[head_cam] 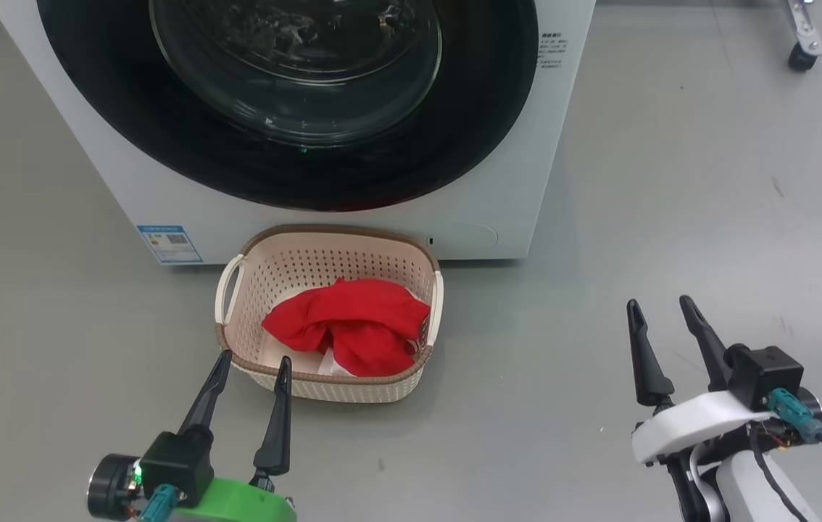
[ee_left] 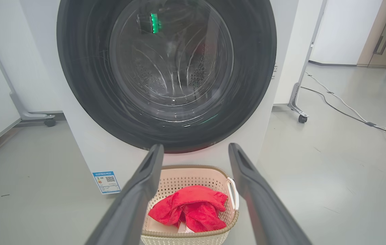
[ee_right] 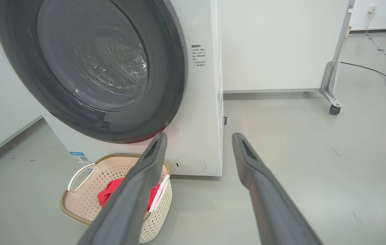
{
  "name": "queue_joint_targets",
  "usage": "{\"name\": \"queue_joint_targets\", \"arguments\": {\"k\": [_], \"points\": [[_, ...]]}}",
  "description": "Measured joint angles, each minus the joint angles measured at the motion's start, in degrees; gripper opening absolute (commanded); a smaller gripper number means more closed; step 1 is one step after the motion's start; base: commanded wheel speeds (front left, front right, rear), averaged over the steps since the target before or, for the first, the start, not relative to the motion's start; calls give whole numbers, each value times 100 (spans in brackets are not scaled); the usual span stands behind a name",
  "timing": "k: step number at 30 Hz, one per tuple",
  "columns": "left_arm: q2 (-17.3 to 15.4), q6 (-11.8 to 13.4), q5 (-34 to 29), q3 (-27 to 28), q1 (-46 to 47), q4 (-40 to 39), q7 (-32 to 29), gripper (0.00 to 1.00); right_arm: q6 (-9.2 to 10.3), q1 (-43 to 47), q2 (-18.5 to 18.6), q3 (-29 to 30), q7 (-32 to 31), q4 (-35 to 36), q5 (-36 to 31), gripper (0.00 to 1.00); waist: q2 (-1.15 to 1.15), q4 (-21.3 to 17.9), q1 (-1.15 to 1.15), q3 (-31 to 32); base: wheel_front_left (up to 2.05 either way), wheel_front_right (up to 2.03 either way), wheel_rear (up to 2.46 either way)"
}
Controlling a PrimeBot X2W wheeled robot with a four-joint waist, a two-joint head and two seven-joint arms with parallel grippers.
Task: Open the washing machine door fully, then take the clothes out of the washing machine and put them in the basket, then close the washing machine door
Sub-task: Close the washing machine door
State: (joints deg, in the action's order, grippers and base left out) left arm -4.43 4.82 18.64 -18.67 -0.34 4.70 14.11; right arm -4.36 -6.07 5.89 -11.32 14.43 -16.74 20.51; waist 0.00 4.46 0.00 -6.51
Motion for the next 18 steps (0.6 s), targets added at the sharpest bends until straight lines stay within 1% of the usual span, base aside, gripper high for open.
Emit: {"name": "queue_joint_targets", "arguments": {"k": [2,6,8,10,11,17,18], "points": [[0,0,1,-4,-35,0,-1,100,47,112,-9,1,0,69,0,100,0,-27,0,74,0,0,0],[-1,0,67,2,-141,-3,-48,100,56,305,-43,3,0,187,0,100,0,-78,0,205,0,0,0],[-1,0,68,2,-202,-10,-51,100,102,415,-44,11,0,236,0,100,0,-104,0,261,0,0,0],[-1,0,68,7,-229,-20,-52,100,108,531,-44,19,0,287,0,100,0,-126,0,310,0,0,0],[-3,0,68,7,-231,-36,-76,100,148,581,-45,29,0,326,0,100,0,-138,0,329,0,0,0],[-16,1,78,27,-288,-70,-103,100,165,817,-56,79,0,422,5,100,0,-186,0,436,0,0,0],[-18,1,78,26,-324,-91,-118,100,204,859,-58,86,0,457,5,100,0,-194,0,445,0,0,0]]}}
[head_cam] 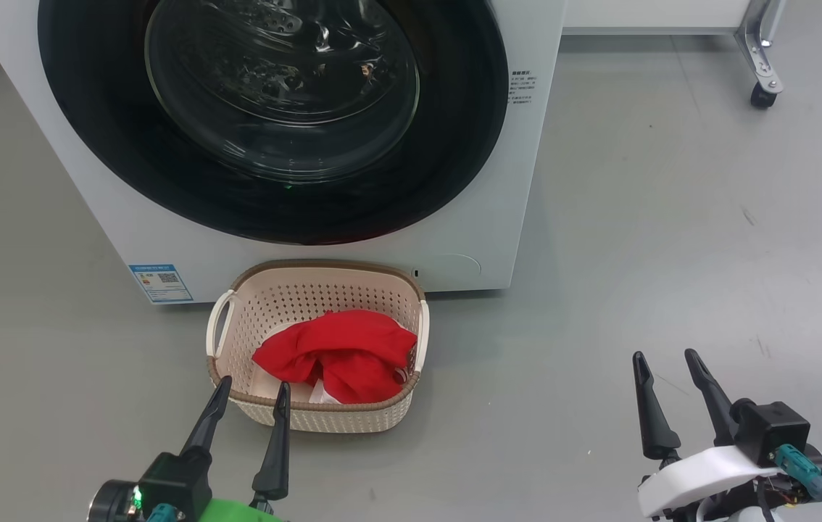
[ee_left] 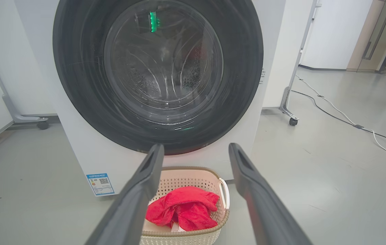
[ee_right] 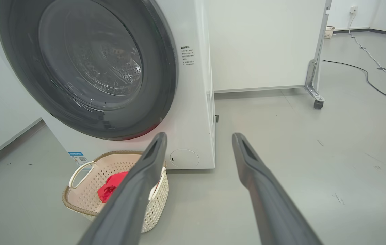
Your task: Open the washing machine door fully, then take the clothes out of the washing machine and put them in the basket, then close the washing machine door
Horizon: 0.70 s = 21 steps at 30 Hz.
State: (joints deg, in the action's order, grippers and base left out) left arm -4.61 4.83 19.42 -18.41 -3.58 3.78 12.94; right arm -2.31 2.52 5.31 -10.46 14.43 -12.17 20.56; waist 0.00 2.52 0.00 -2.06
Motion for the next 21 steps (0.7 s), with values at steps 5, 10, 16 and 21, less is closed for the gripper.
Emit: {"name": "queue_joint_targets", "arguments": {"k": [5,10,16,21], "points": [[-7,0,0,0,-30,-54,-35,100,3,69,-3,0,0,103,0,100,0,-23,0,18,0,0,0],[-11,1,0,-5,-30,-65,-60,100,47,137,-3,0,0,182,0,100,0,-34,0,33,0,0,0],[-34,5,0,-3,-31,-129,-103,100,53,190,2,0,0,339,-3,100,0,-42,0,49,0,0,0],[-36,25,0,-3,-34,-180,-127,100,55,275,3,0,0,409,-3,100,0,-48,0,45,0,0,0]]}}
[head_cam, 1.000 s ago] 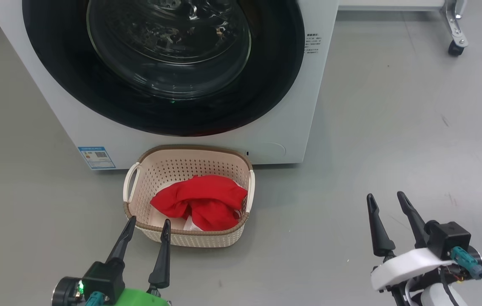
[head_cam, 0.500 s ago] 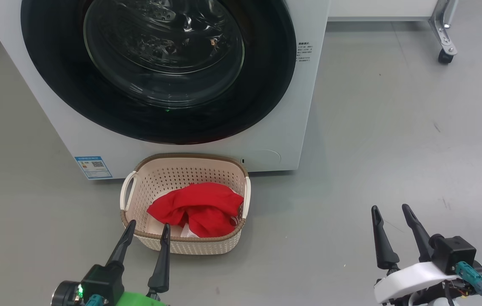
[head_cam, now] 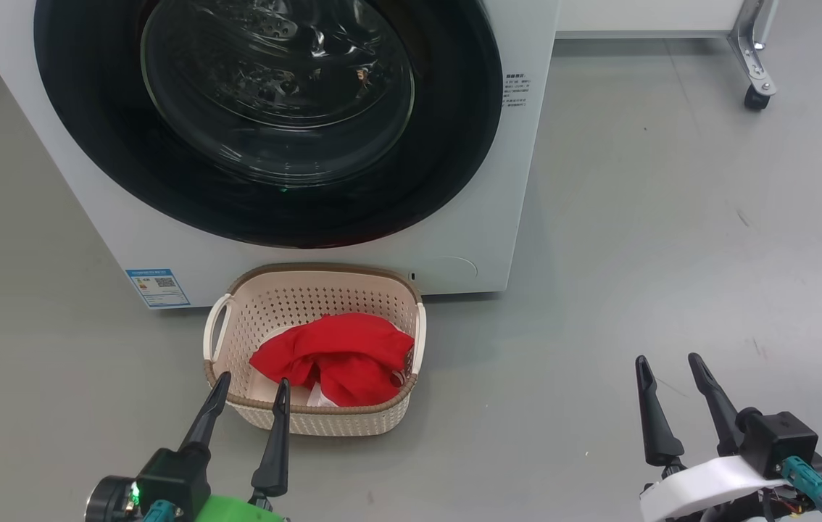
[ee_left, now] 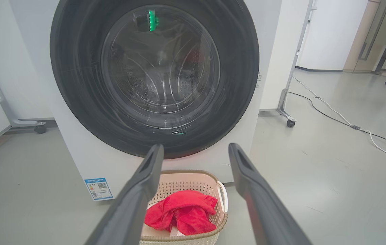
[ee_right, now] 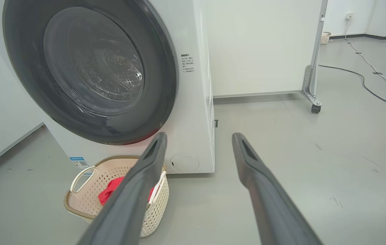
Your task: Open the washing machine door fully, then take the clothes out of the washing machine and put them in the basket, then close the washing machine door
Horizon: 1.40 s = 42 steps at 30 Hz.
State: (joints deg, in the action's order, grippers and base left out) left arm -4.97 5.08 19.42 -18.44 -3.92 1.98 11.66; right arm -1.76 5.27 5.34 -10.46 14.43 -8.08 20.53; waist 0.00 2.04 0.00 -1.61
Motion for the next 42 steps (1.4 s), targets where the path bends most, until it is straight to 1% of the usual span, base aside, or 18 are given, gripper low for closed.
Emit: {"name": "queue_joint_targets", "arguments": {"k": [4,12,13,18,23,30,35,40,42], "points": [[0,0,0,0,-5,-22,-2,100,41,7,5,0,0,41,0,100,0,-8,0,-4,0,0,0],[-1,2,0,-2,-9,-56,-47,100,40,25,5,-9,0,101,0,100,0,-26,0,6,0,0,0],[-1,2,0,-3,-10,-60,-48,0,40,27,5,-10,0,105,0,0,0,-29,0,15,0,0,0],[47,-1,0,-53,-50,245,-51,0,40,126,-58,-41,-9,-185,2,0,0,-32,0,17,0,0,0],[51,-32,146,-56,-149,256,-51,0,35,167,-86,-41,-19,-205,160,0,0,-38,0,21,0,0,0],[62,-93,692,-24,-199,185,-51,0,3,168,-97,13,-103,-182,667,0,0,-52,0,27,0,0,0],[70,-136,1155,107,-198,182,-110,0,-18,163,-109,105,-181,-182,1148,0,0,-61,0,31,0,0,0],[73,-146,1526,201,-196,188,-201,0,-20,140,-126,193,-288,-182,1490,0,0,-71,0,35,0,0,0],[73,-188,1663,241,-195,192,-212,0,-20,124,-130,226,-326,-183,1622,0,0,-74,0,37,0,0,0]]}}
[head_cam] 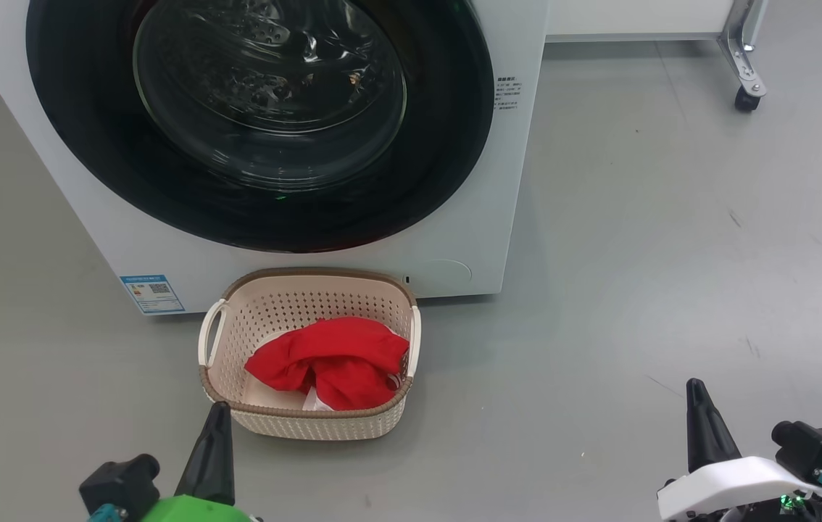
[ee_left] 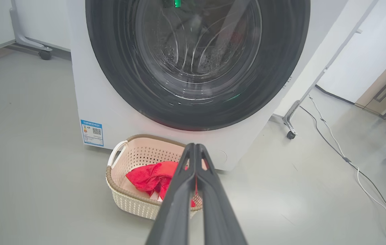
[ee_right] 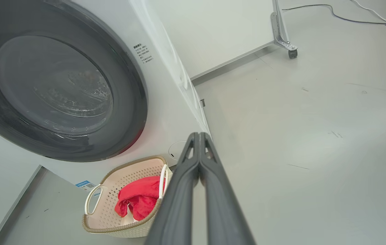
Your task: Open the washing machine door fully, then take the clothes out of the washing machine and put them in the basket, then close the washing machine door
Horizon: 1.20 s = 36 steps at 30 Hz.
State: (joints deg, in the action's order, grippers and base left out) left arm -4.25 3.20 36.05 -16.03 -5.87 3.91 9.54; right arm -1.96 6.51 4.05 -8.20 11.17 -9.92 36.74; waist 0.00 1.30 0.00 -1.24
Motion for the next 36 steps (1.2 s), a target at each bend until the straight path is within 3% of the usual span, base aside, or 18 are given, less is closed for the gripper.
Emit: {"name": "queue_joint_targets", "arguments": {"k": [36], "points": [[-70,-353,2673,659,257,379,-528,0,-202,-353,12,534,-655,-193,2527,0,0,-59,0,42,0,0,0]]}}
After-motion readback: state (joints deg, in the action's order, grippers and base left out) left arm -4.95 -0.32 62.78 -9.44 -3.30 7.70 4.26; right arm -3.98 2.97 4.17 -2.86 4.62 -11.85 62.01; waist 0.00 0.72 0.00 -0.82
